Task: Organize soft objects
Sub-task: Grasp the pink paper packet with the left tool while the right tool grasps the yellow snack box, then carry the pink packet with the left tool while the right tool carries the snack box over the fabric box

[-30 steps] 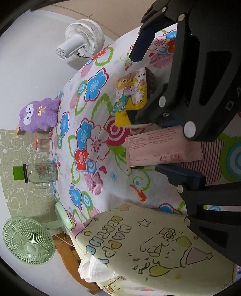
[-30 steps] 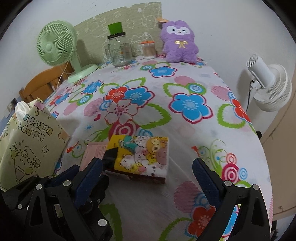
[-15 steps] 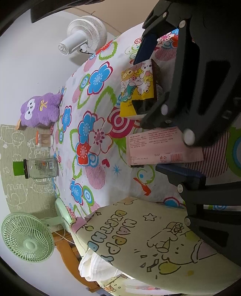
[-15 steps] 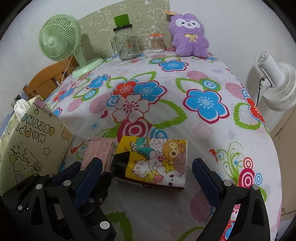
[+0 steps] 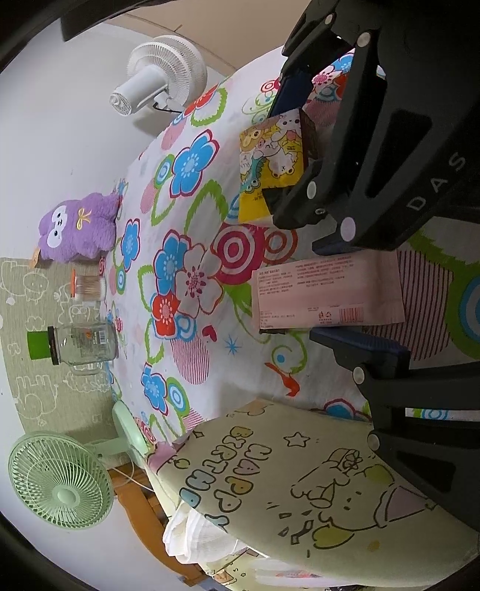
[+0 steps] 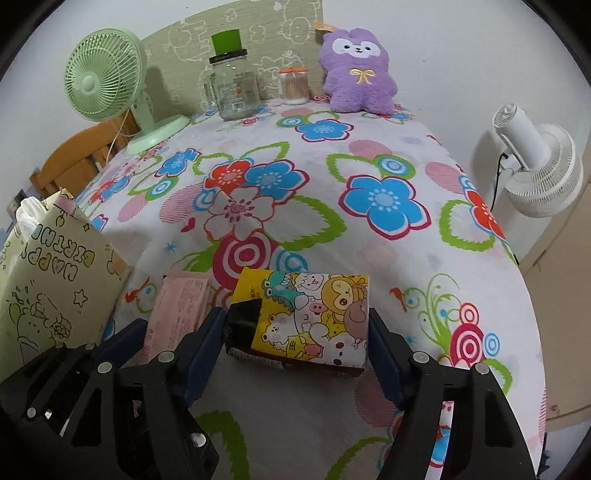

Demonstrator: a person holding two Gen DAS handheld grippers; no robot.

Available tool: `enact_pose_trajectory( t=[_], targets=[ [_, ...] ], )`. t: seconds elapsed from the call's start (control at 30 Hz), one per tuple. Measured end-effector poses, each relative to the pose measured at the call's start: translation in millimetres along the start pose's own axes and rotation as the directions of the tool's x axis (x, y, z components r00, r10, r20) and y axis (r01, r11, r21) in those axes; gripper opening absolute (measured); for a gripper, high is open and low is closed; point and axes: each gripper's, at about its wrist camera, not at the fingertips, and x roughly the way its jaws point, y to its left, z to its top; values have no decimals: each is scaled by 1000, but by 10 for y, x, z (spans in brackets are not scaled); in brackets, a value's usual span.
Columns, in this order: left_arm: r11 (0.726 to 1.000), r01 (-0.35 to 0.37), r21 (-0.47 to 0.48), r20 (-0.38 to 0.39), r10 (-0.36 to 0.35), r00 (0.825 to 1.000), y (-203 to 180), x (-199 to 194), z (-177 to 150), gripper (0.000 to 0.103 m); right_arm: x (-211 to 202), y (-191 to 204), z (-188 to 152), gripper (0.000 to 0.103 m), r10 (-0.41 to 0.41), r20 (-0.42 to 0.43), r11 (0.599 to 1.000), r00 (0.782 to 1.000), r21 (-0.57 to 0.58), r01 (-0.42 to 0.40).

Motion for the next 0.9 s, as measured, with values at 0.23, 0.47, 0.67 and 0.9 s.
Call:
enact_pose_trajectory(
  t=[0.23, 0.47, 0.67, 0.9],
  targets=[
    [1000, 22, 14, 0, -22, 1000, -61, -50, -47, 40, -69, -55, -56, 74, -15, -1, 1000, 1000, 12, 16],
    [999, 32, 30, 20, -33, 999, -117, -164, -84, 40, -204, -108, -120, 74, -27, 17, 999, 999, 33, 26],
    [998, 39, 41, 44, -41, 998, -149, -297, -90, 40, -354, -128, -152, 74, -32, 43, 999, 999, 43, 30],
    [997, 52, 51, 74, -55, 996, -186, -471, -72, 40, -563, -140, -149, 74, -37, 78, 998, 996, 58, 33]
  ],
)
